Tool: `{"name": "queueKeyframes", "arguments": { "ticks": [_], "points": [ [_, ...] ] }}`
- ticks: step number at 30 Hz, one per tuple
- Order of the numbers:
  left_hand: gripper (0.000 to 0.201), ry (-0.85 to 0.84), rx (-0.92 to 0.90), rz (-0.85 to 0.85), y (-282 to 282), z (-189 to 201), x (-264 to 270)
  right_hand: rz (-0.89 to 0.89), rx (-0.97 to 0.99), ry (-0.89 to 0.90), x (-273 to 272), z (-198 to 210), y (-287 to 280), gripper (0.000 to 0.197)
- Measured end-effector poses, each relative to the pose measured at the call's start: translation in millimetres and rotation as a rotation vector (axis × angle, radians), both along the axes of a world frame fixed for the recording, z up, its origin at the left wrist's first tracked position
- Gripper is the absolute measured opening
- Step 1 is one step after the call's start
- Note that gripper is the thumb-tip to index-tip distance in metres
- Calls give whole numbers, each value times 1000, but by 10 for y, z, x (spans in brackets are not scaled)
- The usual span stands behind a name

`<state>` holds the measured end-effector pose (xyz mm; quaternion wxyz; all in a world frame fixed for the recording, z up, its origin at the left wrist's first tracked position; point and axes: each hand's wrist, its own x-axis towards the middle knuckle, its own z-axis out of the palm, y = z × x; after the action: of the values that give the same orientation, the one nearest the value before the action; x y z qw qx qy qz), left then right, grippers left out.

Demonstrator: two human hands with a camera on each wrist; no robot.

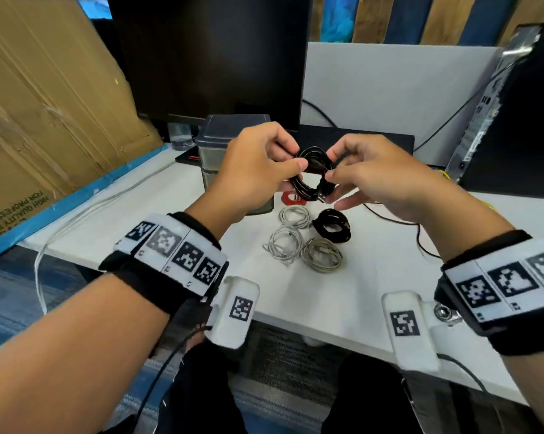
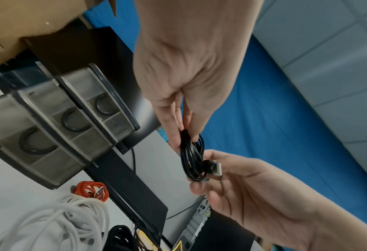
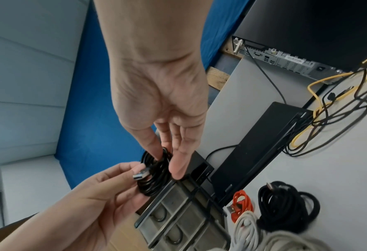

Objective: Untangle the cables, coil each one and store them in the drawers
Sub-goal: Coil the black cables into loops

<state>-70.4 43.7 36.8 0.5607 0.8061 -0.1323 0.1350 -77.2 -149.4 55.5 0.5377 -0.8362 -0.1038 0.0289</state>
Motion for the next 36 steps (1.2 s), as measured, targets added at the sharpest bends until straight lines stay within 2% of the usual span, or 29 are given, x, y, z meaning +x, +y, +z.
{"name": "queueKeyframes", "arguments": {
  "ticks": [7, 10, 13, 17, 24, 29, 33, 36],
  "points": [
    [18, 85, 52, -19, -246, 103, 554, -61, 44, 81, 494, 20, -204, 15],
    [12, 152, 107, -19, -374, 99, 806, -91, 23, 123, 750, -64, -296, 15],
    [8, 241, 214, -52, -507, 30, 1024, -130, -3, 177, 979, -197, -399, 15],
    [22, 348, 349, -68, -672, -112, 1321, -148, -61, 259, 1230, -379, -527, 12],
    [23, 442, 740, -101, -891, -280, 1753, -102, -199, 370, 1576, -585, -633, 8],
    [24, 457, 941, -111, -969, -340, 1896, -71, -257, 440, 1716, -700, -603, 12],
    [25, 336, 1145, -136, -1008, -380, 1880, -54, -257, 459, 1732, -801, -560, 12],
    [29, 311, 1181, -165, -1002, -404, 1857, -60, -279, 442, 1715, -822, -533, 17]
  ]
}}
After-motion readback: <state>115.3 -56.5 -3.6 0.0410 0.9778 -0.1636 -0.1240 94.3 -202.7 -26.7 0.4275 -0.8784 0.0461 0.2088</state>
